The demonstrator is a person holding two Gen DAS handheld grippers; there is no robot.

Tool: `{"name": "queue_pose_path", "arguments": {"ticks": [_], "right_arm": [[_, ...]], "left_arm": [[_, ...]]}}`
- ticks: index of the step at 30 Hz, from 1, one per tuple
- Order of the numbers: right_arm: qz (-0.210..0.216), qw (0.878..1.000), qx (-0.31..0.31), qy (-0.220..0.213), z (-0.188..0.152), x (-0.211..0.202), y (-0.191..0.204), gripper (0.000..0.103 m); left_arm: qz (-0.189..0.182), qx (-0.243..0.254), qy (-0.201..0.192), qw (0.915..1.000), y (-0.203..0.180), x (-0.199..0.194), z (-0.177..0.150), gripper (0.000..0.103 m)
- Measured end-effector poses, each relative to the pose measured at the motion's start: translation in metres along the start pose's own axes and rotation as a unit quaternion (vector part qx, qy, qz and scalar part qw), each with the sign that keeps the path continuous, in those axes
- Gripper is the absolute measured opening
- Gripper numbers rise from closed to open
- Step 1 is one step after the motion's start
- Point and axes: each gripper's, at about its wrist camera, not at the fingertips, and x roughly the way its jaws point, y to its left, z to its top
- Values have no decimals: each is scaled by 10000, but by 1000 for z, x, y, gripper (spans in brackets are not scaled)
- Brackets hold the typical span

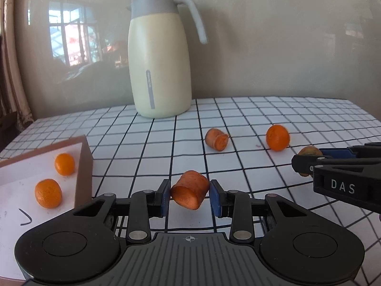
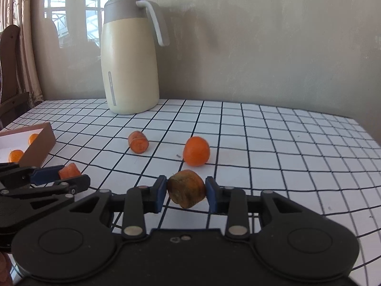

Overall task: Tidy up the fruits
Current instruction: 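Grasp the carrot chunk with the left tool while the right tool grasps the brown rough fruit, then carry the carrot chunk in the left tool while the right tool carries the brown fruit to the box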

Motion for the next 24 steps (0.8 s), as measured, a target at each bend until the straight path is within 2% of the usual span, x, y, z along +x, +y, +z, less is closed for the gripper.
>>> {"name": "queue_pose_path", "arguments": {"ticks": [8, 17, 24], "right_arm": [[-29, 9997, -161, -202, 6, -30, 5, 27], [152, 9980, -403, -459, 14, -64, 37, 27], [334, 9963, -592, -529, 21, -73, 63, 27]], "left_arm": [[-51, -2, -247, 9997, 12, -35, 3, 35], [30, -75, -499, 9987, 37, -72, 2, 35], [209, -98, -638, 9977, 62, -90, 0, 35]]}}
